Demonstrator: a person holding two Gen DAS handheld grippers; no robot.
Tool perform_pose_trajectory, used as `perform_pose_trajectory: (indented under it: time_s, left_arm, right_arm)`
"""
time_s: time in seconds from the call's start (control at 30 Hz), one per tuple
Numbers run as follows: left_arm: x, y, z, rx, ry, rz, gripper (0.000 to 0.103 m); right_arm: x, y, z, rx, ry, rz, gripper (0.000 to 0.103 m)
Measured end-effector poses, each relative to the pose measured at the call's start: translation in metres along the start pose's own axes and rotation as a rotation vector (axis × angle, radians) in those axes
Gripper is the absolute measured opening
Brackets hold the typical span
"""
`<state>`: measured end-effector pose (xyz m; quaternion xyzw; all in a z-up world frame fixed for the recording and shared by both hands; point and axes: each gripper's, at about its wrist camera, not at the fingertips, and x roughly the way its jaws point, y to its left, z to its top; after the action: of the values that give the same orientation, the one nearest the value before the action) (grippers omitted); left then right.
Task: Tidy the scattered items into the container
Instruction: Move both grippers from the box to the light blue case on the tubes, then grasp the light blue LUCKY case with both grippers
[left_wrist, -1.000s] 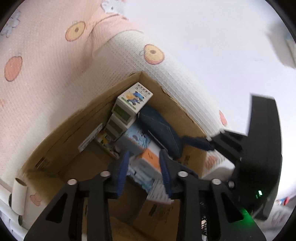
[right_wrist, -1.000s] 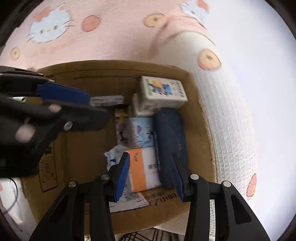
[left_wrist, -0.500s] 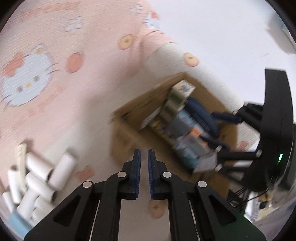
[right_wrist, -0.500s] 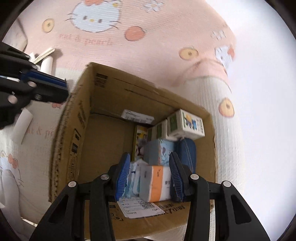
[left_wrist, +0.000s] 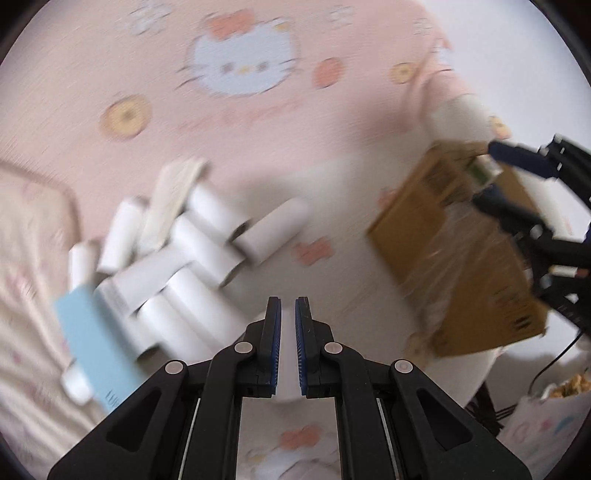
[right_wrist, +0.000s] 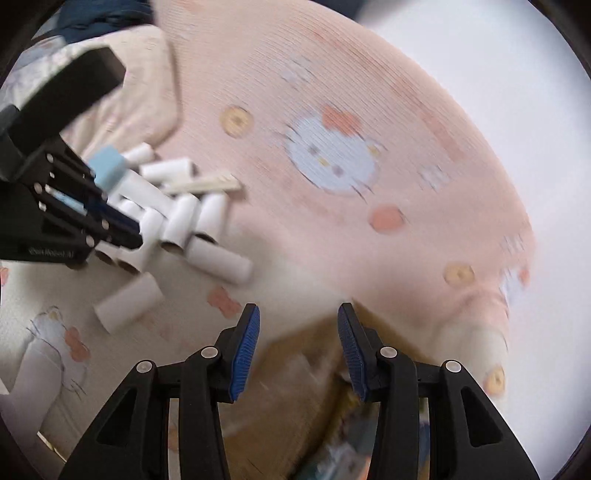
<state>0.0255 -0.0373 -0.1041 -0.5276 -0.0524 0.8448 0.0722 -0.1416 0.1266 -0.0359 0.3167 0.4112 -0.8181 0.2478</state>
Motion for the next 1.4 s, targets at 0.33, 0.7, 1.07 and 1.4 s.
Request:
perform_pose_trajectory:
  time_s: [0.33, 0.7, 1.07, 1.4]
  left_arm:
    - [-0.002, 0.061, -0.032, -0.186, -0.004, 0.082, 0.009]
    - [-0.013, 0.145, -0.057, -0.5, 0.007, 0.087, 0.016]
    - [0.005, 0.206, -0.091, -0.897, 0.025, -0.025, 0.046]
    - [0.011, 0.213, -0.093, -0.901, 0.019, -0.051, 0.046]
  right_arm:
    - [0.025, 0.025, 0.033, -0.014, -0.087, 0.283, 0.041]
    - [0.077, 0.047, 0.096, 0.161, -0.069, 0.556, 0.042]
    - [0.12, 0.087, 0.11, 0.229, 0.102, 0.698, 0.057]
    - [0.136, 0.121, 0.103, 0.286, 0.192, 0.833, 0.062]
